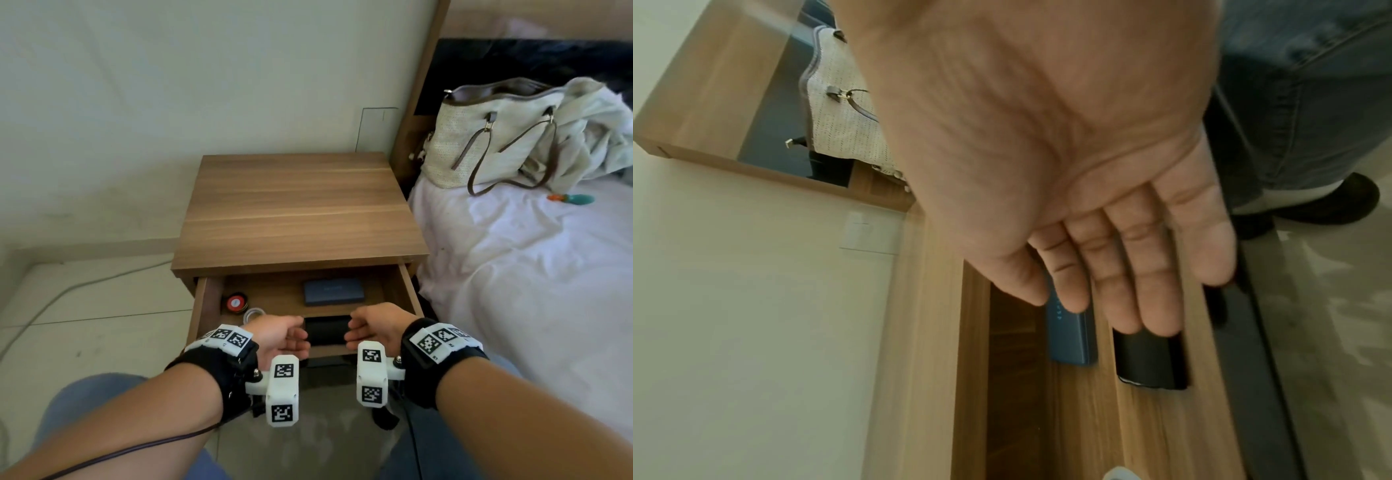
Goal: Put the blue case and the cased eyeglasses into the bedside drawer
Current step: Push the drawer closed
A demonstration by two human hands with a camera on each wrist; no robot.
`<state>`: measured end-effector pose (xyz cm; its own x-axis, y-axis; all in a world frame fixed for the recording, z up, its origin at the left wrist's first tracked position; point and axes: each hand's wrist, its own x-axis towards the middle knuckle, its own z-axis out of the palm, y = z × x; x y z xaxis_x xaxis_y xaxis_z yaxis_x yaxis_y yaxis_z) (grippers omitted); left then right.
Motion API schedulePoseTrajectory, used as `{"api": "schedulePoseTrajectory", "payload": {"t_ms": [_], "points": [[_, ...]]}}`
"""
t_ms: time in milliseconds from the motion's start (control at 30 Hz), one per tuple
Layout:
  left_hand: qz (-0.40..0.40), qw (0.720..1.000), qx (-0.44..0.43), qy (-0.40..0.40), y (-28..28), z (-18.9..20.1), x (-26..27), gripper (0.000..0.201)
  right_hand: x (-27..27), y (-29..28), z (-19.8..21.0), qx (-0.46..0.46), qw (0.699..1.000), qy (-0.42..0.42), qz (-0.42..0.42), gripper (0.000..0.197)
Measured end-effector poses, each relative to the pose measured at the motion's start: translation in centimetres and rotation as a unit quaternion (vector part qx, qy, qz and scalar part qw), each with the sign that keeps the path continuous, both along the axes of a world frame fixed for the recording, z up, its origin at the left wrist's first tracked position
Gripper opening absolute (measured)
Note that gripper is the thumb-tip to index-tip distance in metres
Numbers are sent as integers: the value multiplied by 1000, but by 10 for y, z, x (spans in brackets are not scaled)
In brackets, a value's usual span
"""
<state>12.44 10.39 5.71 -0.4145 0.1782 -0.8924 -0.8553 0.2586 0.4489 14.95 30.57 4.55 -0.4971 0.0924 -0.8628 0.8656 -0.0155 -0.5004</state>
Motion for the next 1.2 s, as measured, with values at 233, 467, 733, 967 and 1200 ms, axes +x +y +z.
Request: {"api": "schedulePoseTrajectory", "payload": {"t_ms": [233,467,733,967,1200], "points": [[-26,999,-3,22,-18,16,25,40,25,-19,12,-3,1000,-6,23,35],[-79,997,-18,-12,-25,0,41,56,44,-26,-6,2,999,-40,32,51],[-50,998,-28,-15,-30,-21,39,52,50,-27,-21,11,999,-32,-29,43],[1,1000,-18,-9,-27,-25,31,43,39,-29,-29,20,998,-17,-66,44],[37,999,5,7,-24,-22,18,55,27,-26,-31,44,994,2,-99,57]]}}
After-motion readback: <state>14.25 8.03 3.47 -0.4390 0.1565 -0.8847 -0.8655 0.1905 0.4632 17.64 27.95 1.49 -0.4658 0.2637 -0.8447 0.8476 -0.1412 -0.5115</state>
